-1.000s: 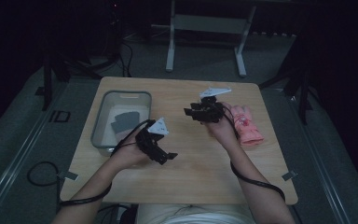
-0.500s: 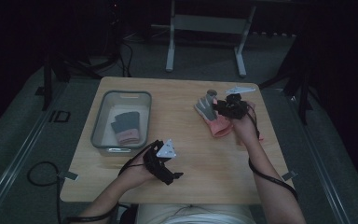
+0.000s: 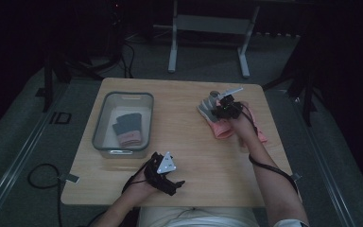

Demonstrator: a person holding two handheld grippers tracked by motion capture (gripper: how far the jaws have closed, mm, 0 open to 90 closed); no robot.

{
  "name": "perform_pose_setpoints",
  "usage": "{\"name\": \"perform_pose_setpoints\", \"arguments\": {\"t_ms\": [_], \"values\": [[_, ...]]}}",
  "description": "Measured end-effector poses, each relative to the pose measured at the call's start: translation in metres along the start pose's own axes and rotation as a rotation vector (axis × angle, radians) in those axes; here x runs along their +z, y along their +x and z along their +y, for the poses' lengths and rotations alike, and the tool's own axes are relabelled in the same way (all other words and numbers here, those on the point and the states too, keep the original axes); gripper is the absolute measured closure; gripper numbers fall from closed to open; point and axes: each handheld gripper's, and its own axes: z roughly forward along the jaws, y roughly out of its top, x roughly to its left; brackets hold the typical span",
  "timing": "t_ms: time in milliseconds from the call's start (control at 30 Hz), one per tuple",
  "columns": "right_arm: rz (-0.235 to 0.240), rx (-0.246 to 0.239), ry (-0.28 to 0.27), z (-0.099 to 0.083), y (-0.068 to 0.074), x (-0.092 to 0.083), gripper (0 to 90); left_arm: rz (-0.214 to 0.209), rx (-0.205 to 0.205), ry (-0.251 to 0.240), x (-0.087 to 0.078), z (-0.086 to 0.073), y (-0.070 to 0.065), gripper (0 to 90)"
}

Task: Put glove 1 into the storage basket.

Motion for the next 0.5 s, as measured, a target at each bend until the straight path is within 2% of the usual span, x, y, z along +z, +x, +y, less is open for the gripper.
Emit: {"name": "perform_pose_setpoints", "arguments": {"t_ms": [67,200,300,333,400,500], "values": [[-0.010,-0.017,0.031,-0.002,0.000,0.008,60.8,0.006,-0.019,-0.007,-0.001,-0.003,-0.001,2.6],[-0.030,-0.033,0.078,-0.008,-0.002,0.022,60.7,0.030,-0.011,-0.002,-0.003,-0.006,-0.002,2.6],[-0.029,-0.036,0.081,-0.013,-0.001,0.028,61.6,0.029,-0.020,-0.003,-0.004,-0.008,-0.003,2.6],[-0.026,-0.033,0.084,-0.015,-0.001,0.030,62.9,0.027,-0.024,-0.006,-0.004,-0.008,-0.004,2.6],[-0.016,-0.039,0.094,-0.018,0.000,0.033,71.6,0.013,-0.031,-0.013,-0.004,-0.008,-0.004,2.6],[-0.018,-0.014,0.090,-0.019,0.000,0.035,78.0,0.011,-0.023,-0.011,-0.004,-0.009,-0.006,2.6]]}}
